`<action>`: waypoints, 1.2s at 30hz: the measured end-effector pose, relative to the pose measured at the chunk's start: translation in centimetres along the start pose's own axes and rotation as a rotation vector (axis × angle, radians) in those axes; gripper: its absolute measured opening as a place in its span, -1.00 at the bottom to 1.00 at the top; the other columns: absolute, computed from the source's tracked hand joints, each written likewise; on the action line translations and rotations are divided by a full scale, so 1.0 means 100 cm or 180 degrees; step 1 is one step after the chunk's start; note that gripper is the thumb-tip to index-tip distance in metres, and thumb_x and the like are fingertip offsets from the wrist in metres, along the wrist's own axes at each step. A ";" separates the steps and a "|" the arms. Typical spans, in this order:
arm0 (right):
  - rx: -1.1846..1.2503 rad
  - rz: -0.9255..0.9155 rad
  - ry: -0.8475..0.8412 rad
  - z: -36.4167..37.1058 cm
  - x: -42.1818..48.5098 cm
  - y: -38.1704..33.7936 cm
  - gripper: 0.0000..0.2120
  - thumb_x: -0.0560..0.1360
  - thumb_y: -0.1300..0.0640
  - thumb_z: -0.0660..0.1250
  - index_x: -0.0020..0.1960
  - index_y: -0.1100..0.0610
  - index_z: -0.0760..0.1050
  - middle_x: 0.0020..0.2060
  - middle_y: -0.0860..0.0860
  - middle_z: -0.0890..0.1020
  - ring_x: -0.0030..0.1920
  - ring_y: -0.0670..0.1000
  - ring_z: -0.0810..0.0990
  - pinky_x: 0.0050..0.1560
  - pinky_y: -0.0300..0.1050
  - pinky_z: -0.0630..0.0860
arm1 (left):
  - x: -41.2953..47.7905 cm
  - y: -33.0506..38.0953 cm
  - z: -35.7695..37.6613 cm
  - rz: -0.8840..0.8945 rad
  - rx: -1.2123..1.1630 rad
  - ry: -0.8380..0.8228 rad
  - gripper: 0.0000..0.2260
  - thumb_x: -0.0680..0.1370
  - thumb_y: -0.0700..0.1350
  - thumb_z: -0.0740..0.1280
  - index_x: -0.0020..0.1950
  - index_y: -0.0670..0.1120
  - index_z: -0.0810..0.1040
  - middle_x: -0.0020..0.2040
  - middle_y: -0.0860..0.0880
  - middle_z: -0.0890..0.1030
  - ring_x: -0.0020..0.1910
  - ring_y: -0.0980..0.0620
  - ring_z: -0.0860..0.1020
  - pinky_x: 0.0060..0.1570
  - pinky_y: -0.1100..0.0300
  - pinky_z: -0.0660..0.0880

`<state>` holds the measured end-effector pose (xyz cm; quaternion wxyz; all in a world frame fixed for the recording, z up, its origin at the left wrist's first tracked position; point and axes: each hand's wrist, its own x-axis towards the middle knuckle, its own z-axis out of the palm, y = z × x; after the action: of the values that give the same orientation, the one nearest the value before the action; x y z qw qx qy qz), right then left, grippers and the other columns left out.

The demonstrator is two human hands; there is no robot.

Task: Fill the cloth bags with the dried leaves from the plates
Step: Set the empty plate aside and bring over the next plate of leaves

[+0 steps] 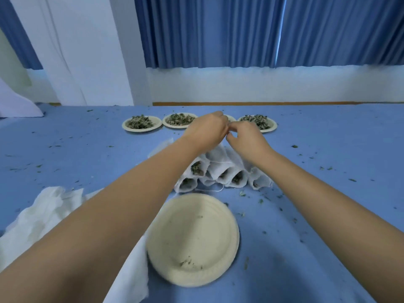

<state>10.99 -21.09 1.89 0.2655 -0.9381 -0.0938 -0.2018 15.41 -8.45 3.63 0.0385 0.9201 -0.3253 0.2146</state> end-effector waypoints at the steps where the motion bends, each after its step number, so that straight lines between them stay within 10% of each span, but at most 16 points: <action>1: -0.0050 0.0033 0.0013 0.002 0.009 0.013 -0.77 0.52 0.32 0.20 0.07 0.25 0.60 -0.02 0.21 0.67 0.03 0.21 0.59 0.08 0.02 0.47 | 0.014 0.002 0.011 -0.0038 0.0007 -0.0093 -0.80 0.65 -0.21 0.11 0.12 -0.24 0.49 0.10 -0.19 0.51 0.00 -0.20 0.55 -0.15 0.03 0.40; 7: -0.0566 0.0441 -0.0300 0.021 0.073 0.103 -0.67 0.51 0.37 0.19 0.26 0.32 0.49 0.14 0.26 0.58 0.17 0.23 0.52 0.14 0.05 0.43 | 0.083 -0.001 0.079 -0.0072 -0.0234 -0.0702 -0.65 0.65 -0.14 0.10 0.42 -0.16 0.38 0.31 -0.19 0.42 0.25 -0.18 0.45 0.15 -0.01 0.44; 19: -0.1715 0.0705 -0.0264 0.072 0.136 0.196 -0.85 0.52 0.29 0.27 0.09 0.25 0.50 0.07 0.17 0.53 0.10 0.18 0.50 0.15 -0.02 0.34 | 0.116 -0.042 0.128 -0.0044 -0.0321 -0.1014 -0.69 0.65 -0.20 0.10 0.35 -0.17 0.45 0.31 -0.15 0.42 0.18 -0.17 0.50 0.14 -0.03 0.44; 32: -0.1463 0.0018 0.0065 0.021 0.057 0.140 -0.84 0.43 0.35 0.24 -0.09 0.21 0.57 -0.07 0.06 0.53 0.04 0.10 0.46 0.12 -0.15 0.14 | 0.077 -0.018 0.062 -0.0272 -0.0825 -0.0278 -0.72 0.65 -0.16 0.14 0.28 -0.22 0.51 0.24 -0.16 0.49 0.09 -0.13 0.52 0.11 0.02 0.43; 36: -0.1279 -0.0294 0.0155 0.000 0.015 0.072 -0.85 0.46 0.33 0.26 -0.04 0.20 0.57 -0.05 0.06 0.52 0.06 0.09 0.44 0.17 -0.15 0.13 | 0.045 -0.007 0.031 -0.1092 -0.1228 0.0006 -0.77 0.62 -0.21 0.18 -0.12 -0.30 0.55 -0.20 -0.20 0.54 -0.17 -0.16 0.49 -0.13 0.10 0.42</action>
<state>14.40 -27.03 -0.77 0.0657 -0.9617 -0.0880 -0.2510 20.08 -11.16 2.74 0.2495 0.9373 -0.1993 0.1397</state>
